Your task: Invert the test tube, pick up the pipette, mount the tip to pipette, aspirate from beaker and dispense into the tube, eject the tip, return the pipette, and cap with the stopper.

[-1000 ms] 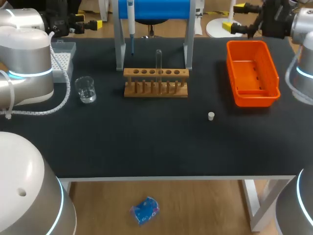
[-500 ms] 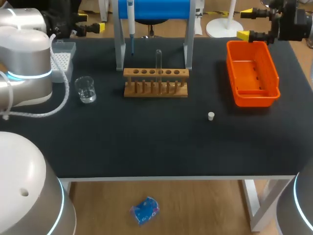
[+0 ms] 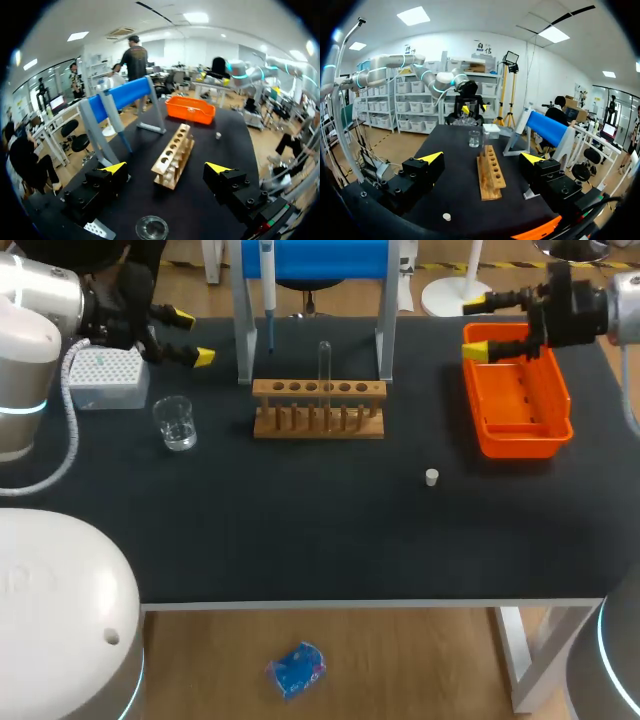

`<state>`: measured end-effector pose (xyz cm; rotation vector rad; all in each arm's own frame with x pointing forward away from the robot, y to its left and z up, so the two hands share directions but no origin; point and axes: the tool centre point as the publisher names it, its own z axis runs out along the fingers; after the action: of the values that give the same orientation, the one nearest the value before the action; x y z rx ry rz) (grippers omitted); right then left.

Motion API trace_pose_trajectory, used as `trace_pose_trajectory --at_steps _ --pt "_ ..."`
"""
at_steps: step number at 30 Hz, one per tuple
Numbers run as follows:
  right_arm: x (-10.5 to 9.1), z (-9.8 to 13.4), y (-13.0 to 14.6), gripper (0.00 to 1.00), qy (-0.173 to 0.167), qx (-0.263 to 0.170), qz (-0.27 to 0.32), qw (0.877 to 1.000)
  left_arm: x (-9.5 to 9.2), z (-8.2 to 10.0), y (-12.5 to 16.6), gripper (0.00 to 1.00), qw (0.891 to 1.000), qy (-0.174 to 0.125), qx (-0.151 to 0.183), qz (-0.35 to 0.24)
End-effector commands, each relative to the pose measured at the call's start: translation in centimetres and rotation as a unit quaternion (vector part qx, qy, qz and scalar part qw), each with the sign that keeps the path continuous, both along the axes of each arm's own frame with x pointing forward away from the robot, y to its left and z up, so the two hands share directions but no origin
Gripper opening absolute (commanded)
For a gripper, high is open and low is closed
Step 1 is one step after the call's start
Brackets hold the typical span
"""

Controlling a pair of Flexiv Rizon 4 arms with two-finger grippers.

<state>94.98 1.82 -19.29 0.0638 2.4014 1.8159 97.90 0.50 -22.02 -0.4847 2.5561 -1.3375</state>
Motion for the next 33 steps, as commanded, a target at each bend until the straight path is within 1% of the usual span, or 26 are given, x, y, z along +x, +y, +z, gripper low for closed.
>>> trace_pose_trajectory --at_steps 1,3,4,18,20,21,23,26,31,33 --pt "-0.1 -1.5 2.3 1.0 -0.002 0.006 0.008 1.0 0.1 -0.1 -0.3 1.0 0.998 0.012 0.034 -0.049" --pt "-0.4 -1.8 3.6 1.0 -0.009 0.017 0.052 0.998 0.0 -0.3 -0.6 1.0 0.998 0.012 0.036 -0.059" --pt "-0.6 -1.7 4.0 1.0 -0.002 0.014 0.071 0.997 0.1 -0.4 -0.7 1.0 0.997 0.011 0.039 -0.063" --pt "-0.6 -1.7 4.0 1.0 -0.002 0.014 0.071 0.997 0.1 -0.4 -0.7 1.0 0.997 0.011 0.039 -0.063" --pt "-0.5 -2.5 4.6 1.0 0.004 0.022 0.079 0.997 0.1 -0.5 -0.8 1.0 0.996 0.009 0.045 -0.071" --pt "-0.4 -3.1 5.1 1.0 0.015 0.036 0.081 0.996 0.0 -0.5 -1.1 1.0 0.996 0.008 0.047 -0.073" --pt "-0.3 -3.7 5.7 1.0 0.024 0.048 0.083 0.995 -0.3 -0.5 -1.4 1.0 0.996 0.011 0.039 -0.081" --pt "-0.2 -4.7 6.6 1.0 0.043 0.066 0.082 0.993 -0.8 -0.8 -2.0 1.0 0.995 0.013 0.039 -0.089" --pt "0.6 -6.2 8.3 1.0 0.047 0.091 0.071 0.992 -1.4 -0.7 -3.0 1.0 0.994 0.009 0.031 -0.101" --pt "1.0 -6.5 9.0 1.0 0.051 0.104 0.067 0.991 -1.5 -0.7 -3.3 1.0 0.994 0.004 0.035 -0.107"
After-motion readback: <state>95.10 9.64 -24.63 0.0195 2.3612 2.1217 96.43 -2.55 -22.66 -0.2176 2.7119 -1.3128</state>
